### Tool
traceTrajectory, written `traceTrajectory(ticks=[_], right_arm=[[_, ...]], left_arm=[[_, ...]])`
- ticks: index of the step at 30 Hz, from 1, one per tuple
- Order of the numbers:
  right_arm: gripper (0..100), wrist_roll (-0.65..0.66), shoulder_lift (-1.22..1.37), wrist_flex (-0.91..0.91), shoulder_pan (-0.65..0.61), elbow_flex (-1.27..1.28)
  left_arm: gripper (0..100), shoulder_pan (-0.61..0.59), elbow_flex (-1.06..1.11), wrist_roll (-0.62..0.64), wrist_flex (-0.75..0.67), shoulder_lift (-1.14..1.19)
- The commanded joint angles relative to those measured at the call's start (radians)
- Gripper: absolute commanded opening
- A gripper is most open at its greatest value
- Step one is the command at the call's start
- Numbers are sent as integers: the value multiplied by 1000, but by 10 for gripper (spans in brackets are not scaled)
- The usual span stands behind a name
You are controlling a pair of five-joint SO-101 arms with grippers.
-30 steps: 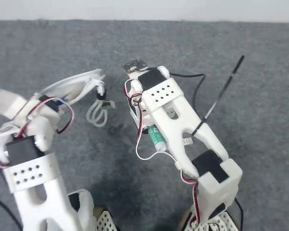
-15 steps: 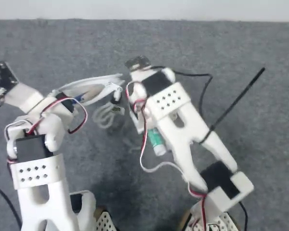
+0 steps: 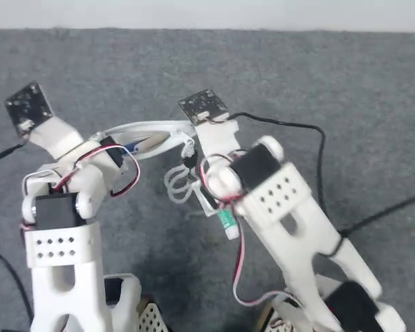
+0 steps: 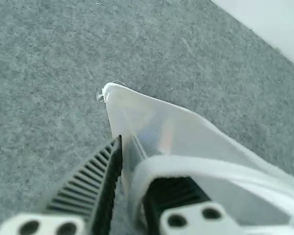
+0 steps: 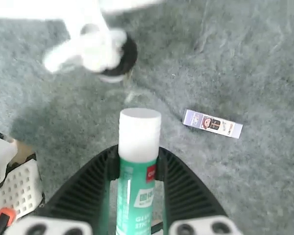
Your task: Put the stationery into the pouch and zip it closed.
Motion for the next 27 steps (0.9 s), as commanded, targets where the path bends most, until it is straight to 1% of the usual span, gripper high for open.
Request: traceTrajectory(ticks=[1, 4, 6, 11, 16, 27], right_arm=[[7, -12, -140, -31, -8, 6], [7, -17, -193, -24, -8, 8], [7, -57, -231, -25, -10, 8], [7, -71, -329, -36, -61, 35], [7, -74, -409, -171, -99, 123], [7, -75, -538, -415, -107, 241]], left_arm=[[11, 5, -38, -9, -6, -54], [11, 6, -38, -9, -8, -51], [11, 8, -38, -9, -11, -46], [11, 9, -36, -9, -11, -46], [11, 11, -36, -9, -12, -46], [11, 11, -36, -9, -12, -46]])
